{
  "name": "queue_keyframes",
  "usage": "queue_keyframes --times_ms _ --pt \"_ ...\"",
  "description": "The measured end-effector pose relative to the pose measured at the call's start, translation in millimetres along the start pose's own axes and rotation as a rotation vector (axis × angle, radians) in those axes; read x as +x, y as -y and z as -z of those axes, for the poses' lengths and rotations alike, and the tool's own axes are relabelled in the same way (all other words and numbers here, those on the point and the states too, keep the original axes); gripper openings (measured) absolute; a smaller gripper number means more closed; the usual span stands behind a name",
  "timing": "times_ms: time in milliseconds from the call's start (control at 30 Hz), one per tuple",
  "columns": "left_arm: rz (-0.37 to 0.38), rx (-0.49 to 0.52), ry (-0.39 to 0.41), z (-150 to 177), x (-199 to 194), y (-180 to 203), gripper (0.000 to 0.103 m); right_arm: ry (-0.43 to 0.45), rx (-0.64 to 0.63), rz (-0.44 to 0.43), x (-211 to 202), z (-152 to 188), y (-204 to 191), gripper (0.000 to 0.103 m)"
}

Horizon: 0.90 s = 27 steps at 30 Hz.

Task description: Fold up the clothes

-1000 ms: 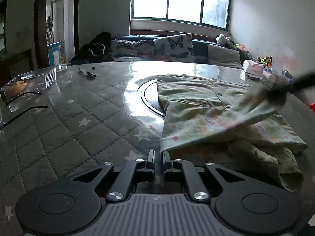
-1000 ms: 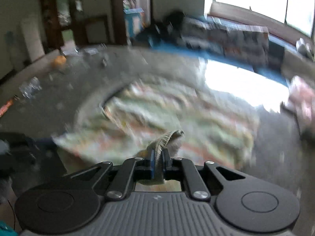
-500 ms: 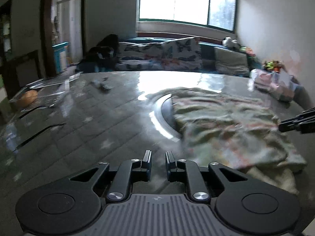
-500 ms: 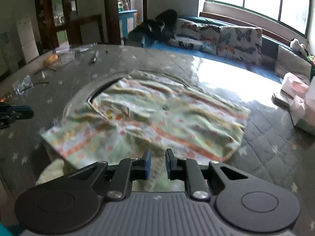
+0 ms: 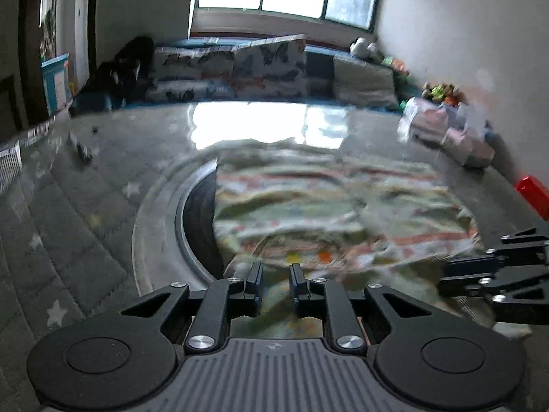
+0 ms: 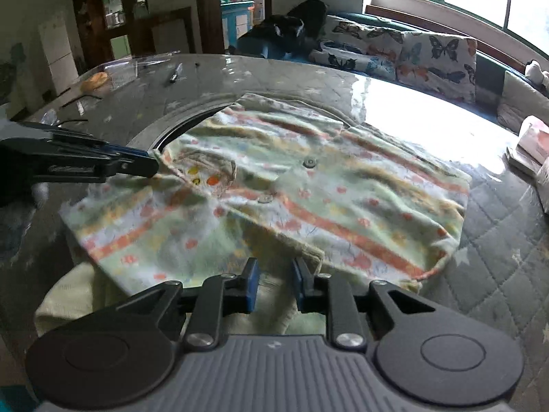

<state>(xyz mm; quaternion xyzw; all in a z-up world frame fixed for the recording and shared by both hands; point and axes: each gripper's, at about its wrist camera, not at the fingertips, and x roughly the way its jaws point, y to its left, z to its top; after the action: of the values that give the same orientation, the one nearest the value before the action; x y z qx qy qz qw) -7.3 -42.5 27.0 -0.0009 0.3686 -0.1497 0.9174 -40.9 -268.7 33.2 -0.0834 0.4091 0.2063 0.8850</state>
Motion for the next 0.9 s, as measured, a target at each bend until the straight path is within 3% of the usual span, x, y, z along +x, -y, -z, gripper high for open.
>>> queue_keyframes --times_ms 233,400,533,700,900 --pt "-0.028 0.027 0.023 8 -17 3 0.023 0.030 -0.041 -0.027 -25 6 -9 0.027" --pt "0.070 0.102 0.050 16 -44 33 0.030 -0.012 -0.067 -0.034 -20 16 -15 0.029" --pt "0.110 0.167 0.016 31 -45 53 0.030 0.024 -0.047 -0.036 -29 18 -14 0.030" --pt "0.103 0.161 -0.020 44 -34 55 0.032 0.005 -0.045 -0.041 -24 26 -12 0.032" --pt "0.084 0.156 -0.020 42 -57 54 0.044 0.033 -0.069 -0.028 -38 24 -14 0.037"
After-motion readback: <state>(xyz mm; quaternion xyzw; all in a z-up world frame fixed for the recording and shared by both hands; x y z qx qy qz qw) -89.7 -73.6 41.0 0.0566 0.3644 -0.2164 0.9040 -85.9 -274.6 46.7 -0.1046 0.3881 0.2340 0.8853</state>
